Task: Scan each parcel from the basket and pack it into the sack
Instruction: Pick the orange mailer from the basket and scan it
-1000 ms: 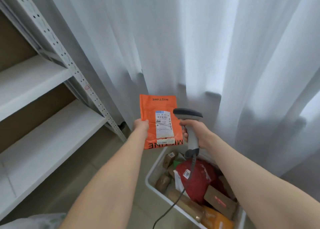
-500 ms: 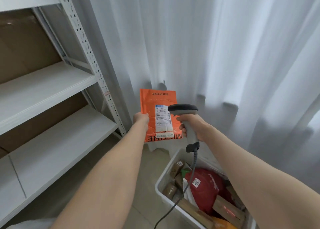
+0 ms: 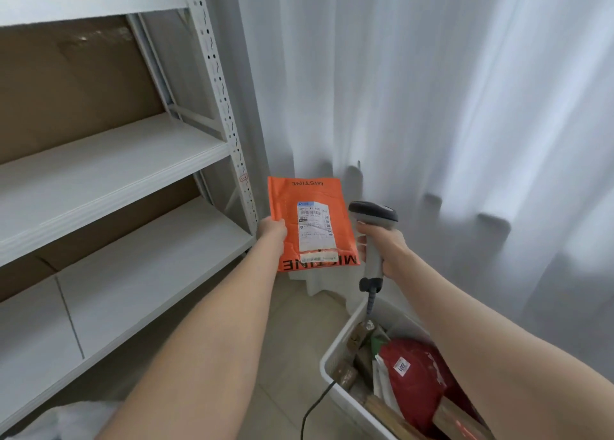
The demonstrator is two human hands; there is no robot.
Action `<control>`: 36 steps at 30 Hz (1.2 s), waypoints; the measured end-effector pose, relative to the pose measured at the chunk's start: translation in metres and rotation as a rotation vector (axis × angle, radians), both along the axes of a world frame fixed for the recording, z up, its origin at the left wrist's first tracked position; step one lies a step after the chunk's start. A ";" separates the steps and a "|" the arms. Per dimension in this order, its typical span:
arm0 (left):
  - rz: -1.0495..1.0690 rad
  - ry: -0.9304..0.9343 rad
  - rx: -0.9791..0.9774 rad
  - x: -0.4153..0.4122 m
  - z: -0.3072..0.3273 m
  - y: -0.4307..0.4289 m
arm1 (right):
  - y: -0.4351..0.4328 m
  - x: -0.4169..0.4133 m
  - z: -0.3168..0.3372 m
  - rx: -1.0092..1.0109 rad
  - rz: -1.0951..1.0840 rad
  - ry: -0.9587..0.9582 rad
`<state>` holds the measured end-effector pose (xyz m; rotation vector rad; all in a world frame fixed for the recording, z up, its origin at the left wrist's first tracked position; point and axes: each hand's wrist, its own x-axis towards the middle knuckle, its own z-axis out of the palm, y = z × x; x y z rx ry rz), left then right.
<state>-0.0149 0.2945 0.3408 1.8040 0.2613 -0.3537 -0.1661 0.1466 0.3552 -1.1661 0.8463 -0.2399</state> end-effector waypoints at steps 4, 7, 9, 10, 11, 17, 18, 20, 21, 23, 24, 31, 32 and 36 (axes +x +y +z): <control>-0.021 -0.001 -0.019 0.007 -0.007 0.034 | 0.024 0.006 -0.013 -0.006 -0.059 0.029; -0.043 0.016 -0.063 0.004 -0.007 0.058 | 0.050 0.008 -0.014 0.062 -0.017 -0.042; -0.055 0.013 -0.080 -0.001 -0.007 0.071 | 0.066 0.008 -0.013 0.083 -0.015 -0.077; -0.052 0.009 -0.077 -0.005 -0.006 0.080 | 0.075 0.008 -0.013 0.077 -0.012 -0.081; -0.045 0.007 -0.073 -0.009 -0.006 0.091 | 0.083 0.007 -0.012 0.070 -0.002 -0.081; -0.069 0.073 -0.208 -0.058 0.003 0.175 | 0.141 -0.009 -0.020 -0.108 0.107 0.102; -0.073 0.087 -0.231 -0.069 0.004 0.192 | 0.153 -0.012 -0.022 -0.127 0.112 0.116; -0.063 0.109 -0.214 -0.092 0.004 0.228 | 0.181 -0.019 -0.026 -0.146 0.133 0.134; -0.047 0.119 -0.183 -0.103 0.003 0.246 | 0.196 -0.022 -0.028 -0.147 0.150 0.138; 0.001 0.143 -0.128 -0.125 -0.001 0.282 | 0.225 -0.029 -0.032 -0.149 0.194 0.136; 0.022 0.158 -0.108 -0.135 -0.004 0.299 | 0.240 -0.032 -0.034 -0.159 0.220 0.141; 0.174 0.157 -0.074 -0.181 -0.016 0.402 | 0.338 -0.043 -0.039 -0.243 0.398 0.178; 0.199 0.147 -0.053 -0.184 -0.018 0.417 | 0.352 -0.044 -0.040 -0.227 0.414 0.178; 0.300 0.137 0.030 -0.193 -0.028 0.481 | 0.415 -0.043 -0.045 -0.084 0.473 0.119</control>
